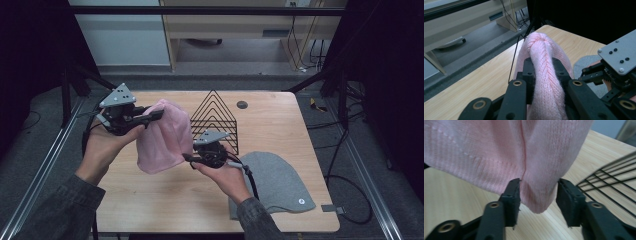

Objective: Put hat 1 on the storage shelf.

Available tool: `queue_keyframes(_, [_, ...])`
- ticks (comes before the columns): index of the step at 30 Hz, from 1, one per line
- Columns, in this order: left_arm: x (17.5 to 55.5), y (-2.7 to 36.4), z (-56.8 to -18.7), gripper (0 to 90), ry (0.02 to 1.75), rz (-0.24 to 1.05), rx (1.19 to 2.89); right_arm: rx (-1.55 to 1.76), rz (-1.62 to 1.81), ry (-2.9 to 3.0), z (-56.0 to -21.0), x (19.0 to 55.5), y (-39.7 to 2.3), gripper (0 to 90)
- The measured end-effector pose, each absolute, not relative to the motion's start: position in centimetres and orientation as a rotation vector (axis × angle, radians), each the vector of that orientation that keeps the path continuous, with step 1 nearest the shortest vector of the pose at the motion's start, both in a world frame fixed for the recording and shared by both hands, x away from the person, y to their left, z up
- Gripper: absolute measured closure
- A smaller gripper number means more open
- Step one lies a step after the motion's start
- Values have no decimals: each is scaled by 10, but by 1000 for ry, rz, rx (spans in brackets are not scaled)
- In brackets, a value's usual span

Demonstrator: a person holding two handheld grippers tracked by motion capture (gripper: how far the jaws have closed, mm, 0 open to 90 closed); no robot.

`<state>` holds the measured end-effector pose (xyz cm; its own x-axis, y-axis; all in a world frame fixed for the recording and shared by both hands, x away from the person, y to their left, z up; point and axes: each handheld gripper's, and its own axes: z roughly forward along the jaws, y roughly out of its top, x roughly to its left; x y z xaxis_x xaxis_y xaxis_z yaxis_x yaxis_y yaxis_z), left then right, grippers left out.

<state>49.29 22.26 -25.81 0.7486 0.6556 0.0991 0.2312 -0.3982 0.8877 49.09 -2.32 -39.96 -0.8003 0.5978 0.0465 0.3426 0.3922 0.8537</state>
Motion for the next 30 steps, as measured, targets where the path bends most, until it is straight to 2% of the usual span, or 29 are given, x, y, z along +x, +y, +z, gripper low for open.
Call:
queue_keyframes(5, [494,230,-254,763,681,546,1954,776,1429,2412,-395,493,-18,793])
queue_keyframes(7, [495,234,-252,762,686,539,1936,753,1433,2407,-389,493,-18,825])
queue_keyframes(16, [509,249,-235,758,702,496,1849,693,1362,2391,-345,502,-32,835])
queue_keyframes(30, [515,248,-232,758,692,489,1836,687,1274,2393,-332,518,-39,838])
